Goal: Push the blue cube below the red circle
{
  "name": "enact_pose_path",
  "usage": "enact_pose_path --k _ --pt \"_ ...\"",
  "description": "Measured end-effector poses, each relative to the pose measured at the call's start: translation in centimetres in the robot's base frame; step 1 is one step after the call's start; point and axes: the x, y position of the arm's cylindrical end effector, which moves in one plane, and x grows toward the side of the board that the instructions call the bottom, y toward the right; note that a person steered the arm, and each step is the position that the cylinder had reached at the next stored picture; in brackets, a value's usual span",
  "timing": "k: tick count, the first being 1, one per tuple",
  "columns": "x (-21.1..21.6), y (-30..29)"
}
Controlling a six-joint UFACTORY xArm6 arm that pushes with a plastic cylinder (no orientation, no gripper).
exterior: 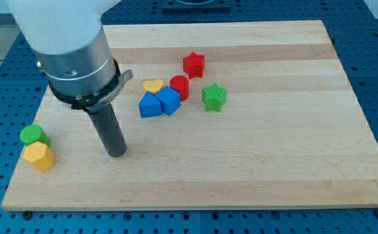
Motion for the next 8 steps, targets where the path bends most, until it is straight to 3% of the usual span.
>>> enact_pose_path --k 4,8 --pt "-1.9 0.5" --pt "-8.4 5.4"
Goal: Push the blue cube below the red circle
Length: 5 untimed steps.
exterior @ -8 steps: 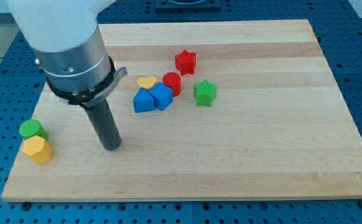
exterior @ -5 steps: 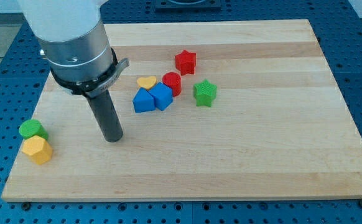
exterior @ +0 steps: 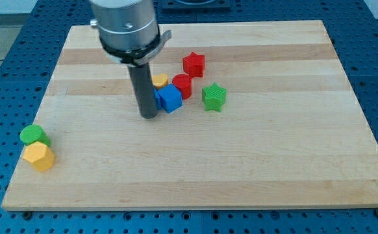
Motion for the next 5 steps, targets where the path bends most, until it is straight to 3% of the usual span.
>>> enact_pose_path --k 3,5 --pt "-2.9 3.3" --pt "-2.9 10.3"
